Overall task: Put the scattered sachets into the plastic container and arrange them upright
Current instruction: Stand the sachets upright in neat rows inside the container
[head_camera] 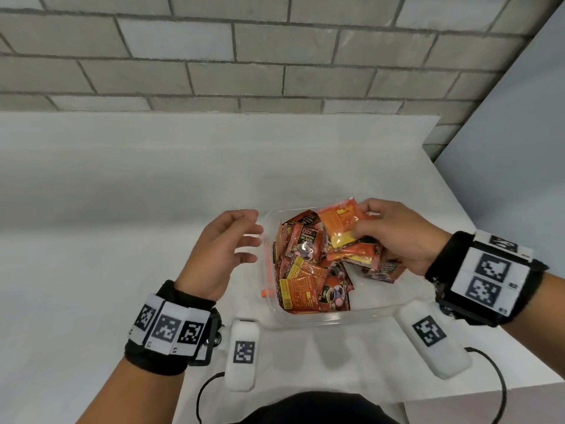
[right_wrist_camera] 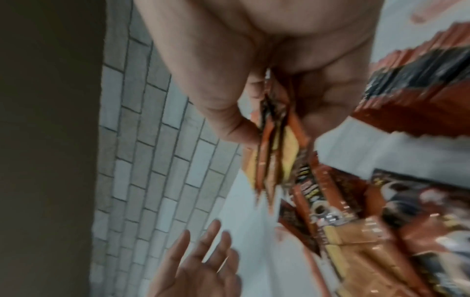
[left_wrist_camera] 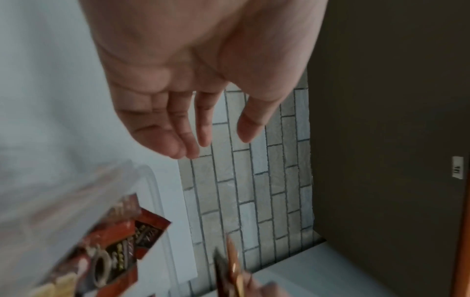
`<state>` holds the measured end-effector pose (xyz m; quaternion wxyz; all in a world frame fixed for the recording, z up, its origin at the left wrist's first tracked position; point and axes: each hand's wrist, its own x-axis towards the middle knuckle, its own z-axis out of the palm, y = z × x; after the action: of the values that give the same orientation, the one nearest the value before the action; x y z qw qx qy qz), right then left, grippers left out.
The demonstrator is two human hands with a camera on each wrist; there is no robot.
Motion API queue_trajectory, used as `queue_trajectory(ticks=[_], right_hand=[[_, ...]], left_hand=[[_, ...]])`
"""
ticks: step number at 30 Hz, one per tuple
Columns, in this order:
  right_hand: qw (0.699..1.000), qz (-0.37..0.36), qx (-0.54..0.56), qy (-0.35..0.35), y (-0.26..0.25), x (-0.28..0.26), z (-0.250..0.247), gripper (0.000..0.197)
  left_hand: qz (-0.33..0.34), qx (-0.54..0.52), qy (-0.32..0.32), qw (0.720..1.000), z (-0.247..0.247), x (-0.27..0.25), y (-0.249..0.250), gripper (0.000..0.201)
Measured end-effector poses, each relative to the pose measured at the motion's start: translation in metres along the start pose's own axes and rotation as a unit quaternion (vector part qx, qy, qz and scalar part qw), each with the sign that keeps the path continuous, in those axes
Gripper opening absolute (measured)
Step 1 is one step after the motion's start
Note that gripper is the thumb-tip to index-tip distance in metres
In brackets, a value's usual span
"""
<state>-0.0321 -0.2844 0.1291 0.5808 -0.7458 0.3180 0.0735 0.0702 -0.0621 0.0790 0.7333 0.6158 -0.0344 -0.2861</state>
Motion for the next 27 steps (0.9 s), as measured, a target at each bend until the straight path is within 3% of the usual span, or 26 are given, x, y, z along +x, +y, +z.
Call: queue_trajectory(ticks=[4, 6, 8, 11, 13, 15, 17, 18, 21, 27], right_hand=[[0.993, -0.090, 0.048, -0.062, -0.015, -0.001, 0.017, 0.020], [0.988, -0.119, 0.038, -0.093, -0.022, -0.001, 0.031, 0.022], [0.983, -0.136, 0.017, -0.120, -0.025, 0.000, 0.043, 0.025], [0.972, -0.160, -0.090, -0.149, -0.026, 0.001, 0.058, 0.021], [0.943, -0.201, -0.242, -0.110, -0.024, 0.005, 0.059, 0.022], [0.933, -0.223, -0.277, -0.062, -0.020, 0.008, 0.055, 0.024], [0.945, -0.198, -0.260, -0.030, -0.016, 0.009, 0.050, 0.020], [0.940, -0.171, -0.292, -0.029, -0.013, 0.011, 0.048, 0.027], [0.895, -0.097, -0.428, -0.084, 0.000, 0.021, 0.049, 0.047], [0.827, -0.050, -0.538, -0.155, 0.012, 0.038, 0.070, 0.030]], left_hand=[[-0.078, -0.072, -0.123, 0.987, 0.022, 0.000, 0.007, 0.062], [-0.102, -0.112, -0.216, 0.965, 0.031, -0.001, 0.009, 0.065], [-0.117, -0.158, -0.248, 0.949, 0.038, -0.004, 0.010, 0.055], [-0.156, -0.192, -0.218, 0.944, 0.043, -0.004, 0.006, 0.028], [-0.166, -0.189, -0.196, 0.948, 0.040, -0.004, 0.003, 0.028], [-0.159, -0.188, -0.181, 0.952, 0.034, -0.003, 0.002, 0.034], [-0.139, -0.197, -0.170, 0.955, 0.023, 0.000, 0.000, 0.038], [-0.130, -0.200, -0.163, 0.957, 0.018, 0.001, 0.000, 0.038], [-0.109, -0.201, -0.144, 0.963, 0.006, 0.004, -0.003, 0.036], [-0.089, -0.204, -0.129, 0.967, -0.001, 0.003, -0.007, 0.037]])
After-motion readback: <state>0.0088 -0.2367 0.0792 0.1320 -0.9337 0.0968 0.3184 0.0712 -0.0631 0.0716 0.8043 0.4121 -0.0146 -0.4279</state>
